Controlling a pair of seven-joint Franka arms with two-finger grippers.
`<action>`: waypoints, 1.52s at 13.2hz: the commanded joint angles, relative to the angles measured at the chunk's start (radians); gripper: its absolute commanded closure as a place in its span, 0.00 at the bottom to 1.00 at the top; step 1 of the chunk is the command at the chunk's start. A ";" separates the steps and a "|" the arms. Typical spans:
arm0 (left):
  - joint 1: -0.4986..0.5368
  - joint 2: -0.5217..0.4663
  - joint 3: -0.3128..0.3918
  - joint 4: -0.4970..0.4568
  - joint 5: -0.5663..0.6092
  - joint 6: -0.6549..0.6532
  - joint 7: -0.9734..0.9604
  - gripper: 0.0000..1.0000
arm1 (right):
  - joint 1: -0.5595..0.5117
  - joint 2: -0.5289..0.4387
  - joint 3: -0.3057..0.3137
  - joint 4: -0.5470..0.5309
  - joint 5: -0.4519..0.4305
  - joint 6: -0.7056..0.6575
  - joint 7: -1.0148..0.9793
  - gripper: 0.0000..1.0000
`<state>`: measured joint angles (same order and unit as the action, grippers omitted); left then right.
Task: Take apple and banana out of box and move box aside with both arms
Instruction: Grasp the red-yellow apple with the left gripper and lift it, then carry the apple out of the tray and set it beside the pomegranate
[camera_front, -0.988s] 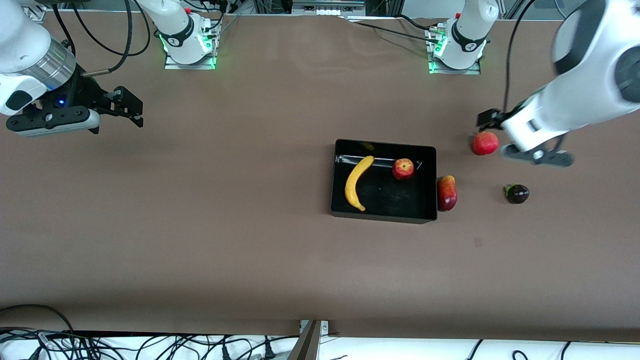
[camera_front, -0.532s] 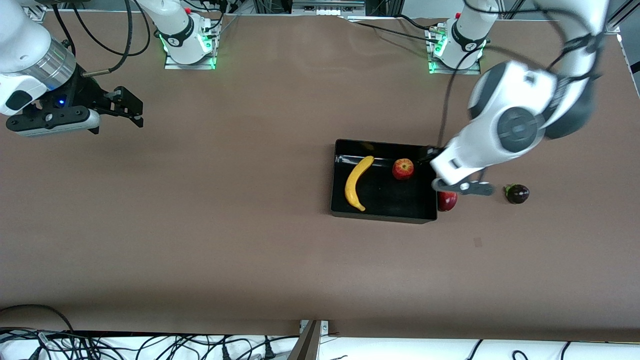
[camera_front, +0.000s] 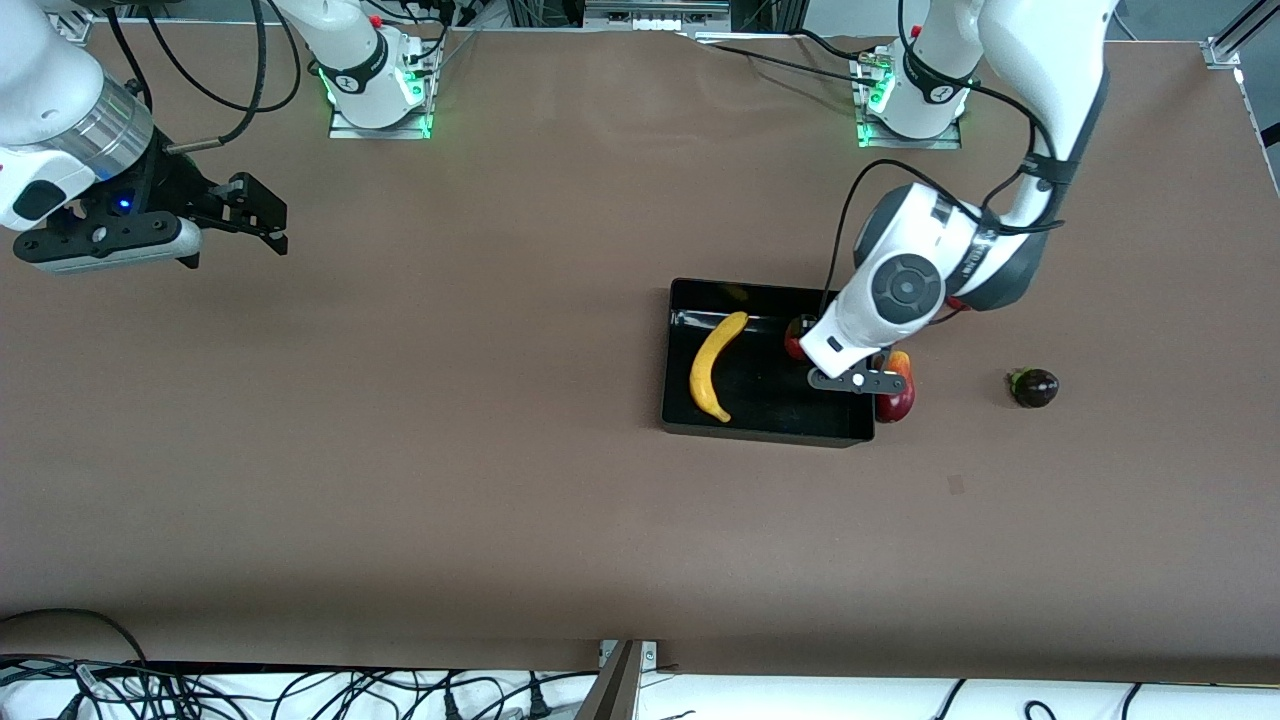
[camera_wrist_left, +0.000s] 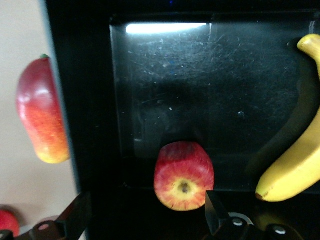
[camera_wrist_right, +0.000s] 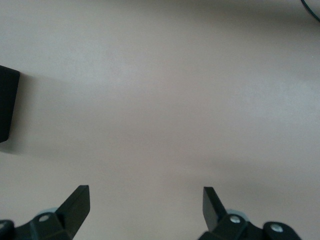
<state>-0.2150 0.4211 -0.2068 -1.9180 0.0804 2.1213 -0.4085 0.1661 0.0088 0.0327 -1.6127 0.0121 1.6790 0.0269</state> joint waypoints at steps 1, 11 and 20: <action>-0.021 -0.024 0.003 -0.093 0.027 0.129 -0.042 0.00 | 0.009 0.003 -0.002 0.013 0.014 0.001 0.004 0.00; -0.023 0.018 0.003 -0.188 0.028 0.322 -0.035 0.58 | 0.009 0.003 -0.002 0.013 0.014 0.001 0.004 0.00; 0.098 -0.116 0.013 0.088 0.027 -0.291 0.182 0.68 | 0.009 0.003 -0.002 0.013 0.014 0.001 0.004 0.00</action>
<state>-0.1917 0.3207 -0.1940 -1.8383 0.0894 1.8941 -0.3537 0.1712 0.0089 0.0327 -1.6127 0.0121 1.6800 0.0270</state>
